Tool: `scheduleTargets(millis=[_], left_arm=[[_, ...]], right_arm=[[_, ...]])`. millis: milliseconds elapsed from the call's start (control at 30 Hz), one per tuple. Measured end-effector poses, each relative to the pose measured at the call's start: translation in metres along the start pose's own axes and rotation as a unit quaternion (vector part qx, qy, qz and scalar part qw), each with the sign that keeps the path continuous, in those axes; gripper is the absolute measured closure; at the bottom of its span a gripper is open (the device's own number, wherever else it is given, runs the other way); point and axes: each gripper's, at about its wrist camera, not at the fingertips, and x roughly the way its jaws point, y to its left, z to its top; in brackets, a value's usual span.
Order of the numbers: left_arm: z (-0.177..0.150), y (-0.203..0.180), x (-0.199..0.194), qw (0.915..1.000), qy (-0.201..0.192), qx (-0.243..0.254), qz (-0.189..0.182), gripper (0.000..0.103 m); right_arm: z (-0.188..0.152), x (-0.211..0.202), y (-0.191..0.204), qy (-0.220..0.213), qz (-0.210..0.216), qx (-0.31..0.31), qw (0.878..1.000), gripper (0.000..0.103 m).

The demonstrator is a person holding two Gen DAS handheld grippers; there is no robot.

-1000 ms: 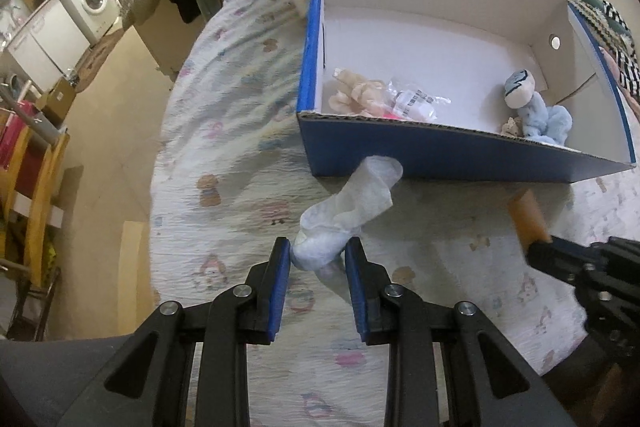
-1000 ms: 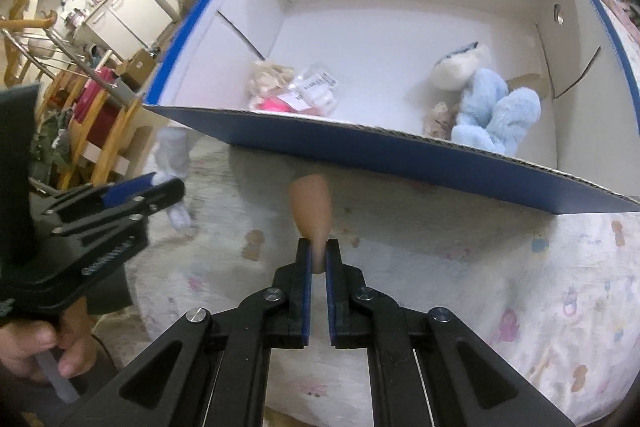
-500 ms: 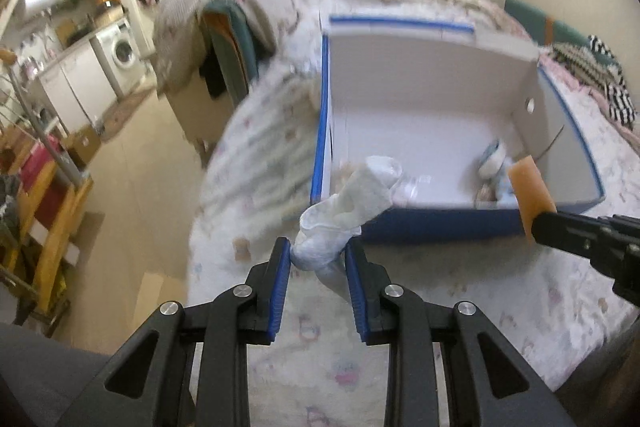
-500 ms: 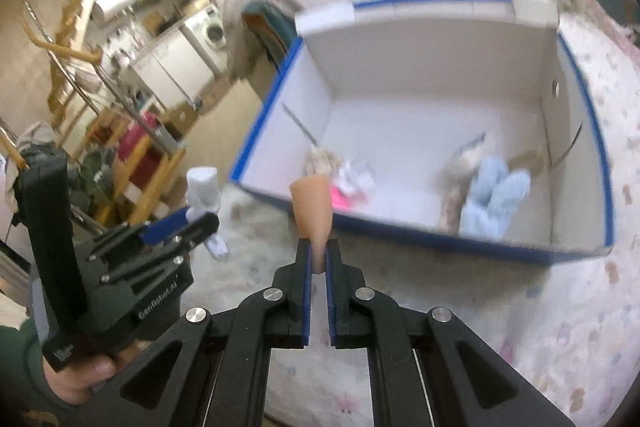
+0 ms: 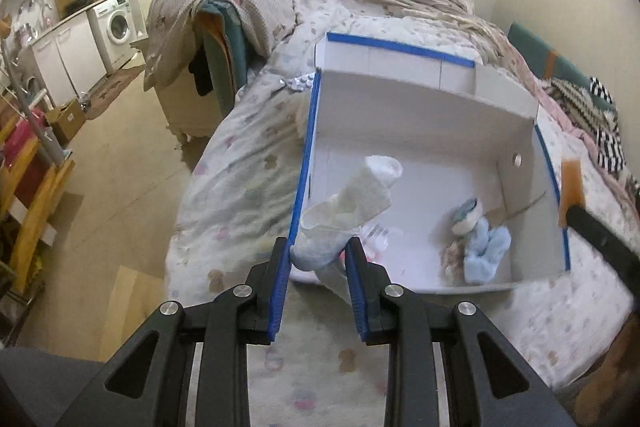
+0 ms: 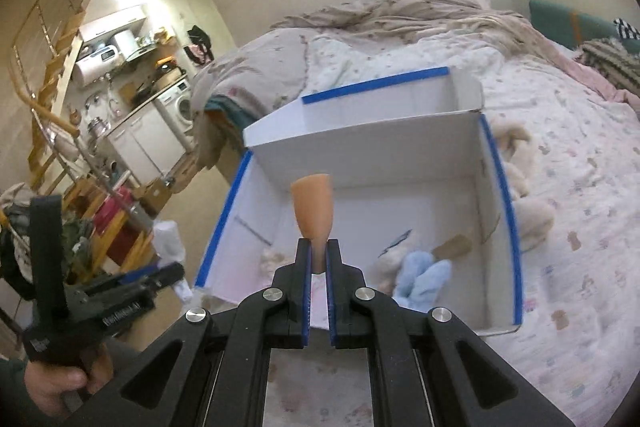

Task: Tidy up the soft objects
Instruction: 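Carry the white sock and orange foam piece over the box with both tools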

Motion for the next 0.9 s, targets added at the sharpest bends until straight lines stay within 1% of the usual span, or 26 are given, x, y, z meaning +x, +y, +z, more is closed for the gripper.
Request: scheduleTargets(millis=[200,367,467,600,700,800,900], left_arm=[[0.033,-0.004,0.004,0.9998,-0.019,0.005,0.003,0.078],[0.050,-0.014,0.015,0.9995,-0.020,0.023,0.003,0.078],[0.057,-0.021,0.025,0.9993,-0.018,0.034,0.004,0.078],[0.062,-0.030,0.045,0.9989,-0.011,0.045,0.003,0.078],[0.060,-0.035,0.064,0.9988,0.000,0.048,0.000,0.078],[0.054,-0.037,0.080,0.9987,0.011,0.050,0.000,0.078],[0.050,-0.042,0.095,0.9981,0.034,0.049,-0.012,0.078]], right_arm=[[0.014,0.004,-0.015,0.002,-0.015,0.001,1.000,0.095],[0.029,0.001,-0.022,-0.014,-0.020,0.002,1.000,0.095],[0.038,0.008,-0.025,-0.013,-0.028,-0.005,1.000,0.095],[0.047,0.025,-0.029,-0.003,-0.043,-0.023,0.999,0.095],[0.049,0.045,-0.035,0.017,-0.063,-0.040,0.997,0.095],[0.048,0.062,-0.043,0.038,-0.072,-0.039,0.996,0.095],[0.044,0.070,-0.046,0.055,-0.074,-0.029,0.995,0.095]])
